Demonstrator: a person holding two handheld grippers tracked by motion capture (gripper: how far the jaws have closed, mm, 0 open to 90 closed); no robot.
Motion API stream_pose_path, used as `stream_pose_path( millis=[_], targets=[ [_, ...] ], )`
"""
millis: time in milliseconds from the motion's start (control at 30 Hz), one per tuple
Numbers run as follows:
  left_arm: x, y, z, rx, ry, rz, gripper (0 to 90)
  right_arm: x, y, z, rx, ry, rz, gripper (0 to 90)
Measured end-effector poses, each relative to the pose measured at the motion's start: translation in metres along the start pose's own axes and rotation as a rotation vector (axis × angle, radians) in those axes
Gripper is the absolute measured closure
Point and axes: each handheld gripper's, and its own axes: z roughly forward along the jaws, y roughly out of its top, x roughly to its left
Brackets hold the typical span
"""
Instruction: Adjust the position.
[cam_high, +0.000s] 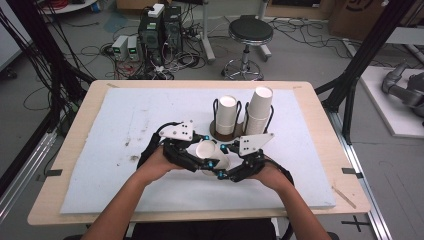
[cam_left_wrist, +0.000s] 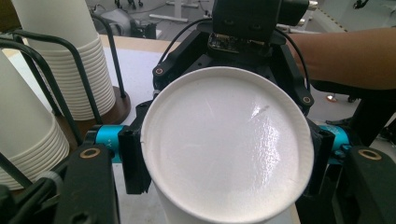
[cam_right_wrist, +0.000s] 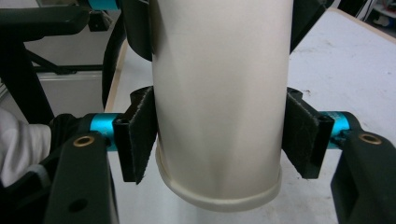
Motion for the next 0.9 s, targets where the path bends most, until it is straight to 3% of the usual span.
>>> stream_pose_path(
  millis=[133, 200, 367, 733, 900],
  targets=[
    [-0.001, 0.001, -0.001, -0.023, 0.005, -0.007, 35.6, 0.001, -0.001, -0.002, -0.034, -0.010, 0.031, 29.7],
    [0.000, 0.000, -0.002, -0.042, 0.004, -0.018, 35.6, 0.002, -0.001, -0.003, -0.053, -0.035, 0.075, 20.6],
    [0.000, 0.000, -0.004, -0.082, 0.008, -0.034, 35.6, 0.003, -0.001, -0.007, -0.094, -0.048, 0.127, 20.1],
    [0.000, 0.002, -0.009, -0.222, -0.032, -0.058, 35.6, 0.007, 0.002, -0.009, -0.152, -0.051, 0.101, 20.1],
    [0.001, -0.001, -0.010, -0.227, -0.039, -0.071, 35.8, 0.007, 0.002, -0.013, -0.155, -0.042, 0.063, 29.5]
  ],
)
